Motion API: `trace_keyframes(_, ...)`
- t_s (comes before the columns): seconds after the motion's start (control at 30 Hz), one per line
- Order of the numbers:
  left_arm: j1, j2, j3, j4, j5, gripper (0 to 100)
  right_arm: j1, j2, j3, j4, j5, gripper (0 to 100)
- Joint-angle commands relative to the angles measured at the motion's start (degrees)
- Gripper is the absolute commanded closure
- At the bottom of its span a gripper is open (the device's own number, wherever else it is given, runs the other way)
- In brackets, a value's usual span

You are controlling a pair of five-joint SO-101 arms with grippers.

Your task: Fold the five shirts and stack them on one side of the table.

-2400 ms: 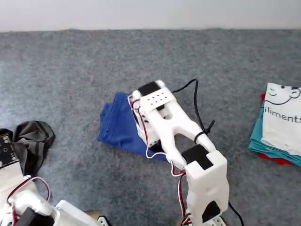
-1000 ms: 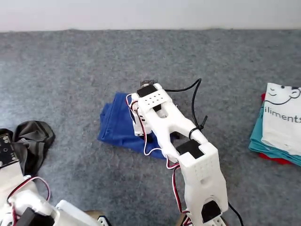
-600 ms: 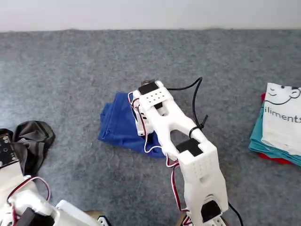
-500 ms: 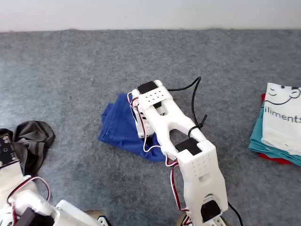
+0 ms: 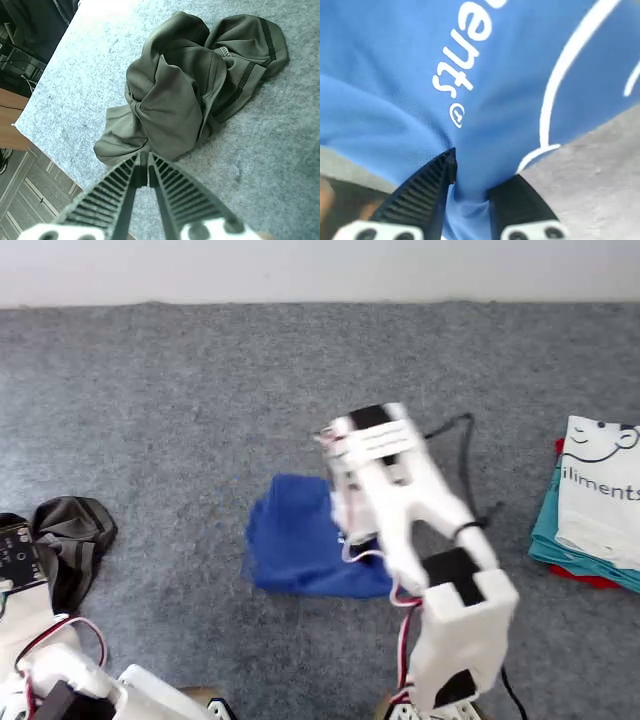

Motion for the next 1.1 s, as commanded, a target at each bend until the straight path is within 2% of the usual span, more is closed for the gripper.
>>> trace_keyframes(0.0,-0.53,-0.26,-0.75,-0.70,-0.44,98,11.12,-3.82,0.44,-6.46,23.38,99.1)
trace_keyframes(0.1,-0.53,-0.26,-0.92,-0.70,-0.53,98,17.27,-3.82,0.44,-17.36,42.02,99.1)
trace_keyframes(0.2,-0.44,-0.26,-3.21,-0.62,-2.81,98,19.12,-3.91,0.44,-29.05,58.02,99.1)
trace_keyframes(0.27,-0.18,-0.26,-4.53,-0.88,-3.87,98,18.86,-3.82,0.62,-35.47,63.91,99.1)
trace_keyframes(0.33,-0.09,-0.26,-5.14,-0.97,-5.01,98,17.80,-3.47,0.79,-39.60,65.85,99.1)
trace_keyframes(0.43,-0.44,-0.26,-5.14,-0.88,-6.15,98,16.22,-2.51,0.53,-42.59,65.76,98.1)
trace_keyframes(0.5,-0.53,-0.26,-5.14,-0.62,-6.15,98,15.78,-2.86,0.44,-42.51,65.41,93.0)
trace_keyframes(0.6,-0.53,-0.35,-5.41,-0.62,-6.07,98,16.04,-4.97,0.44,-42.51,57.85,82.4)
trace_keyframes(0.67,-0.53,-0.35,-5.41,-0.62,-6.07,98,16.13,-7.16,0.44,-41.36,52.31,80.5)
trace_keyframes(0.77,-0.53,-0.35,-5.41,-0.62,-6.07,98,15.69,-12.09,0.44,-35.30,47.91,80.4)
trace_keyframes(0.97,-0.53,-0.35,-4.97,-0.62,-6.07,98,13.05,-18.59,0.44,-21.49,29.89,80.5)
trace_keyframes(1.07,-0.53,-0.35,-4.97,-0.62,-6.07,98,11.12,-18.42,0.70,-13.49,25.14,84.5)
